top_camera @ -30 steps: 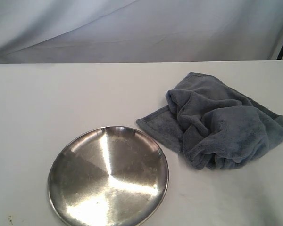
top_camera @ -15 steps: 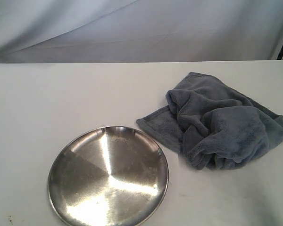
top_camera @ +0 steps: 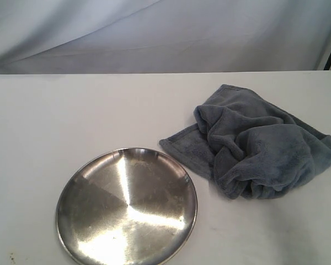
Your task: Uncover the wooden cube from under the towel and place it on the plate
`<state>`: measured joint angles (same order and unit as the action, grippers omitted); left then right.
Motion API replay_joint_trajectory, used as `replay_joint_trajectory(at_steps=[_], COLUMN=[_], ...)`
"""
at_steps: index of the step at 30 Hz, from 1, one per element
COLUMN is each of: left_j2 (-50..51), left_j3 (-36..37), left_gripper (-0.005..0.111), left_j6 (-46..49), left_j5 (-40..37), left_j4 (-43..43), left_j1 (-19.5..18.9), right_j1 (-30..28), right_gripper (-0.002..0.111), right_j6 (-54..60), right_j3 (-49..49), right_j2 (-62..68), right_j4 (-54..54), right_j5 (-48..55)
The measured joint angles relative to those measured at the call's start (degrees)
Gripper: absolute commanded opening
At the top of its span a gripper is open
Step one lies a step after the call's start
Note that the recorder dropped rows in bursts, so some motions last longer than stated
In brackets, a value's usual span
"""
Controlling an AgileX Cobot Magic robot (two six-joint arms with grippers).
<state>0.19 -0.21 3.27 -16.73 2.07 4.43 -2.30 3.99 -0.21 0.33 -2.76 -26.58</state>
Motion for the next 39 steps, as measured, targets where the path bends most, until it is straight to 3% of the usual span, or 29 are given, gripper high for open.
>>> replay_joint_trajectory(at_steps=[5, 9, 12, 17, 20, 29, 39], left_j2=[0.00, 0.00, 0.00, 0.00, 0.00, 0.00, 0.00], left_j3=[0.00, 0.00, 0.00, 0.00, 0.00, 0.00, 0.00], left_gripper=[0.000, 0.000, 0.000, 0.000, 0.000, 0.000, 0.000], left_j6=[0.00, 0.00, 0.00, 0.00, 0.00, 0.00, 0.00], left_j5=[0.00, 0.00, 0.00, 0.00, 0.00, 0.00, 0.00], left_j4=[0.00, 0.00, 0.00, 0.00, 0.00, 0.00, 0.00], left_j1=[0.00, 0.00, 0.00, 0.00, 0.00, 0.00, 0.00], right_j1=[0.00, 0.00, 0.00, 0.00, 0.00, 2.39, 12.16], right_gripper=[0.000, 0.000, 0.000, 0.000, 0.000, 0.000, 0.000], right_j6=[-21.64, -23.71, -27.47, -46.98, -56.91, -61.99, -61.13], right_j3=[0.00, -1.56, -9.45, -27.61, -35.59, -40.97, -41.51], right_j2=[-0.09, -0.09, -0.12, 7.67, 15.15, 36.73, 59.79], right_j4=[0.00, 4.87, 18.64, 45.93, 54.23, 59.64, 61.72], right_j5=[-13.27, -15.37, -7.39, 11.94, 19.22, 25.60, 30.78])
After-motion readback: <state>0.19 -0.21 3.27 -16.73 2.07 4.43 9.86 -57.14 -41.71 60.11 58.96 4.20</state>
